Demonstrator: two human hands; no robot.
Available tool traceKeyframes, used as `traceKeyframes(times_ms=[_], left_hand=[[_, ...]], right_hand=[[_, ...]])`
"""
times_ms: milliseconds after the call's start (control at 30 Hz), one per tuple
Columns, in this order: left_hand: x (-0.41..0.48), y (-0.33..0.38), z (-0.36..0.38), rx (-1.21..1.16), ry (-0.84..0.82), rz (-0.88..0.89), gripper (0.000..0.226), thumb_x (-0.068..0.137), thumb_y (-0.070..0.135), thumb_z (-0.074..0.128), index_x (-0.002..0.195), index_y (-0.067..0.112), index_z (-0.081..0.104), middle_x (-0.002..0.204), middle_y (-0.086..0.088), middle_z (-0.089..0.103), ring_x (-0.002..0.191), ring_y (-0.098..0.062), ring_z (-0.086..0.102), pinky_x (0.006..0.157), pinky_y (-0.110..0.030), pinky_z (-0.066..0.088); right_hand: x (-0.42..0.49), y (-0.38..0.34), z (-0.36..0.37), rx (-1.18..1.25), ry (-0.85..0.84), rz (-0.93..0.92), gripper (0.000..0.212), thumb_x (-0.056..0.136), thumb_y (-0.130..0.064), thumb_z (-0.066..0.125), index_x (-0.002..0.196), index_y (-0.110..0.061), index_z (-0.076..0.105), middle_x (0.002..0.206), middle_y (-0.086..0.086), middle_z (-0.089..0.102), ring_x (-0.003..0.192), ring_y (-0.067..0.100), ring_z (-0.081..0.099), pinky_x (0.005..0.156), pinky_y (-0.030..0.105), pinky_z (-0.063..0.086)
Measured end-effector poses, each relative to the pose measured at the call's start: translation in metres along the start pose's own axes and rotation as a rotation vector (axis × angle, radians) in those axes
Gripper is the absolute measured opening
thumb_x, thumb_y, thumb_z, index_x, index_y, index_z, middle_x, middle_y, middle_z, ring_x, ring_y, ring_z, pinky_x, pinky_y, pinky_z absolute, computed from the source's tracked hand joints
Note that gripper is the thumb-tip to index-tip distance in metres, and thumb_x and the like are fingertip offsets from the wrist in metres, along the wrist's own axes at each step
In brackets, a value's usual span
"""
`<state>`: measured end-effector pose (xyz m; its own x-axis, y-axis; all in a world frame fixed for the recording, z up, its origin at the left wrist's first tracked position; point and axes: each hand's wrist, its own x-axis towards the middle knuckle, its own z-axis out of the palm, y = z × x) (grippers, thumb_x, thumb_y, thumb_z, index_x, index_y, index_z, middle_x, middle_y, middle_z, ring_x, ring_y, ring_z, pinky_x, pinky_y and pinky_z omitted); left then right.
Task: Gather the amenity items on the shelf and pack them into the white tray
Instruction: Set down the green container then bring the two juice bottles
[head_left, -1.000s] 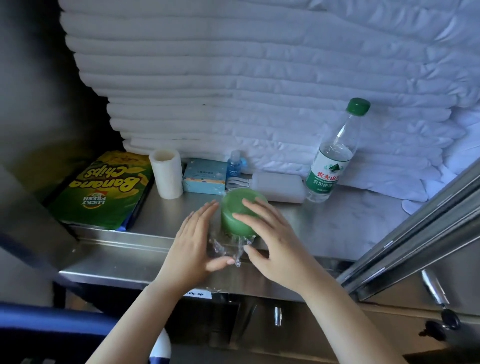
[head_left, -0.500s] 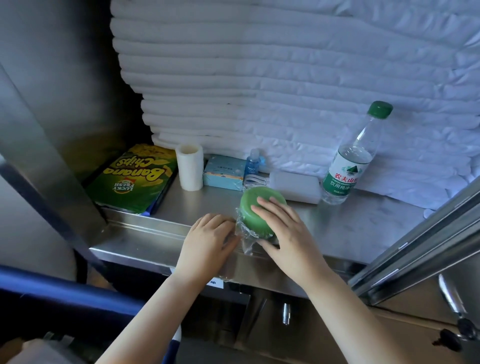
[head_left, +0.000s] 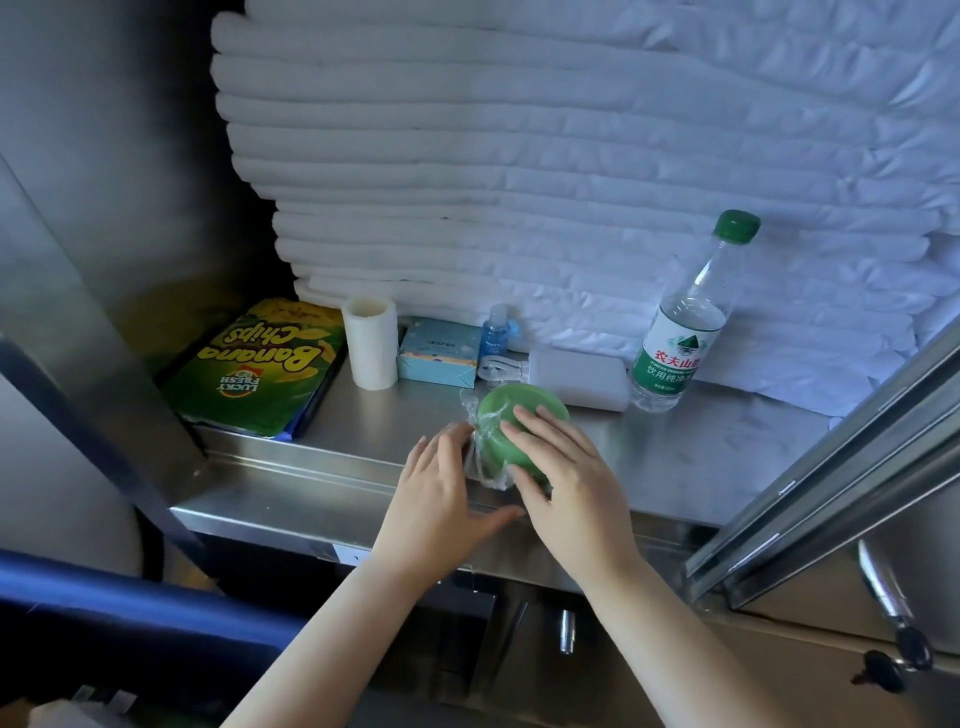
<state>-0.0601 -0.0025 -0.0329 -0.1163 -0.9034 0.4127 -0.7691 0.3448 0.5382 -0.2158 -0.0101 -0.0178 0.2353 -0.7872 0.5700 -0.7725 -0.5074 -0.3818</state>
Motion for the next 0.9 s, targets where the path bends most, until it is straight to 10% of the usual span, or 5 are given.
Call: traceKeyframes(times_ms=[400, 667, 900], left_hand=[[0.022, 0.016, 0.003, -0.144, 0.09, -0.017, 0.082, 0.062, 0.039, 0.084, 0.119, -0.007, 0.045, 0.115, -0.013, 0.058, 0.106, -0.034, 0.056, 0.09, -0.039, 0.044], [0.04, 0.017, -0.031, -0.054, -0.001, 0.17, 0.082, 0.057, 0.032, 0.088, 0.116, -0.008, 0.047, 0.112, -0.014, 0.059, 0.101, -0.031, 0.058, 0.09, -0.038, 0.043], [0.057, 0.021, -0.035, -0.136, -0.217, 0.202, 0.081, 0.07, 0.039, 0.077, 0.134, 0.033, 0.029, 0.134, 0.01, 0.046, 0.112, -0.004, 0.044, 0.078, -0.009, 0.029]], right_hand=[[-0.001, 0.004, -0.028, 0.406, -0.139, 0.162, 0.034, 0.097, -0.019, 0.049, 0.129, -0.023, 0.056, 0.132, -0.017, 0.053, 0.13, -0.003, 0.04, 0.109, 0.023, 0.032], [-0.004, -0.001, -0.029, 0.436, -0.075, 0.226, 0.059, 0.092, -0.053, 0.037, 0.147, -0.045, 0.014, 0.134, -0.021, 0.049, 0.124, -0.003, 0.045, 0.098, 0.011, 0.035], [-0.011, 0.008, -0.022, 0.621, -0.049, 0.288, 0.054, 0.091, -0.053, 0.047, 0.142, -0.042, 0.033, 0.132, -0.026, 0.042, 0.123, 0.008, 0.051, 0.102, 0.044, 0.044]])
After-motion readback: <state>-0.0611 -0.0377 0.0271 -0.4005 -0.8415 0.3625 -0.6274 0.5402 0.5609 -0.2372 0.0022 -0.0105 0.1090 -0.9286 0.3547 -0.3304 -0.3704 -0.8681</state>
